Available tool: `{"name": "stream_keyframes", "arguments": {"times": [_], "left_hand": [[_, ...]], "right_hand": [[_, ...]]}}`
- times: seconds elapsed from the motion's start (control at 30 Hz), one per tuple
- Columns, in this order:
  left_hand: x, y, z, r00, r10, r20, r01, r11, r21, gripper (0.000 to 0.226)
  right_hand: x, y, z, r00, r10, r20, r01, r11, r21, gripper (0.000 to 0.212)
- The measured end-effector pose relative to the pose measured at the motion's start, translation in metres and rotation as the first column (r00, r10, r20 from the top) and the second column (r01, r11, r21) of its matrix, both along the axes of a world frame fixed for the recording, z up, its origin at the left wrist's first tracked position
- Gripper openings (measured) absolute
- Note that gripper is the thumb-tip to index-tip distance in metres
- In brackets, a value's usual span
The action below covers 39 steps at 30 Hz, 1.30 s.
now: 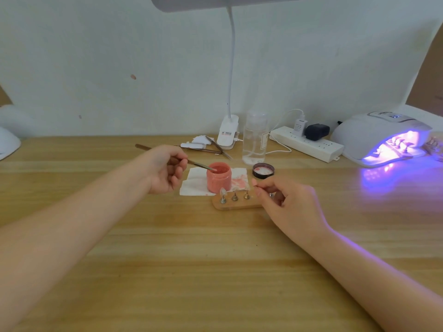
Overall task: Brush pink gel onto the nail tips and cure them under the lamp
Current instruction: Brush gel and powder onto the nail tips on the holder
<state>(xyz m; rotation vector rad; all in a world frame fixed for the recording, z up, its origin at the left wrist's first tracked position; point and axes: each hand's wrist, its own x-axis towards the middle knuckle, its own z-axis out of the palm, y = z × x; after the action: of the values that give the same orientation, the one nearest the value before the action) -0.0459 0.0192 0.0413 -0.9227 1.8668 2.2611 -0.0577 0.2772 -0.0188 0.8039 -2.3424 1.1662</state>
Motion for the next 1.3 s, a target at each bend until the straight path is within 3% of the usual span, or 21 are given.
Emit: {"name": "stream_keyframes", "arguments": {"times": [0.5, 1.3], "left_hand": [[0.005, -0.012, 0.003, 0.999, 0.023, -0.042, -0.026, 0.997, -0.068, 0.016], [0.004, -0.007, -0.006, 0.998, 0.014, -0.064, -0.011, 0.999, 0.041, 0.012]], "right_hand": [[-0.001, 0.0, 0.0, 1.0, -0.008, -0.012, 0.008, 1.0, 0.012, 0.008], [0.001, 0.0, 0.001, 1.0, -0.011, -0.018, 0.011, 1.0, 0.012, 0.009]]}}
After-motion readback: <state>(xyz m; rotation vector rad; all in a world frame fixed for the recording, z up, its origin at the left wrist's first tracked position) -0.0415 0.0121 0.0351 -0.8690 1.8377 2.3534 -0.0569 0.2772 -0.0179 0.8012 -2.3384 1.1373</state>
